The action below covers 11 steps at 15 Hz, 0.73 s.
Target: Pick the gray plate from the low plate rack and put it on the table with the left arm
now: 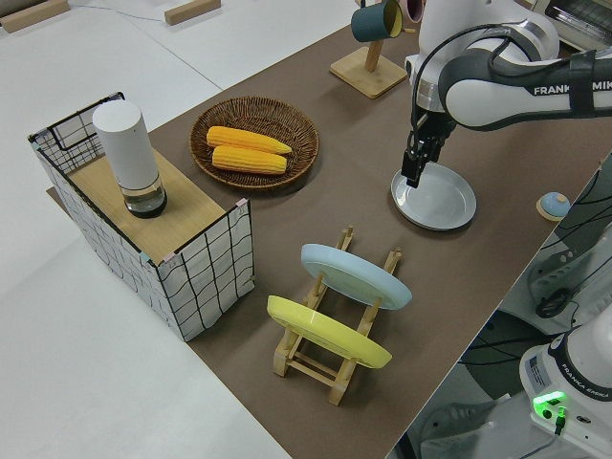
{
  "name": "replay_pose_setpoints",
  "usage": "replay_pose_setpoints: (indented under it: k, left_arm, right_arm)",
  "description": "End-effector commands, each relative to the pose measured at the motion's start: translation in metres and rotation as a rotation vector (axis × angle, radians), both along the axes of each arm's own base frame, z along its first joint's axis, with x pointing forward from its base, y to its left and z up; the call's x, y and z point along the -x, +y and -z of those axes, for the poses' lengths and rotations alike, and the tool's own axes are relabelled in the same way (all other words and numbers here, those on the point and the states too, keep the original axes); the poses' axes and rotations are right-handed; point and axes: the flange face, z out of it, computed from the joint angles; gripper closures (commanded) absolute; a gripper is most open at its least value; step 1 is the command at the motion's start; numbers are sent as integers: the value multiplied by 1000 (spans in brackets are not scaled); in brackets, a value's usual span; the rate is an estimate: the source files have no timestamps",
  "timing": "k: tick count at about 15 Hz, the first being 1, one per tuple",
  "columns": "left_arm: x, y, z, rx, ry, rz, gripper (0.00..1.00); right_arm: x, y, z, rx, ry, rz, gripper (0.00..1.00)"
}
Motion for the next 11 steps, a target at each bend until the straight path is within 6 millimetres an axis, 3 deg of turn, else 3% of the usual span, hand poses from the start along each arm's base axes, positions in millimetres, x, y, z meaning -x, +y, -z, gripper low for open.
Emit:
replay_pose_setpoints:
  k: [1,3,5,9,11]
  left_arm:
    - [-16,5,-57,-23,-59,-2,7]
    - [-25,21,-92,-35,-88,-23,7]
    - [-28,25,-112,-37,-115,-30,7]
    - [-30,29,-145,-114,-149,-40,5]
    - [-30,29,-149,-123,-152,-37,5]
  right_arm:
    - [3,-4,-4,-2,5,5,11]
    - [3,-4,-4,-2,5,5,11]
    - [3,-4,-4,-2,5,5,11]
    - [3,-4,-4,-2,5,5,11]
    - [3,-4,-4,-2,5,5,13]
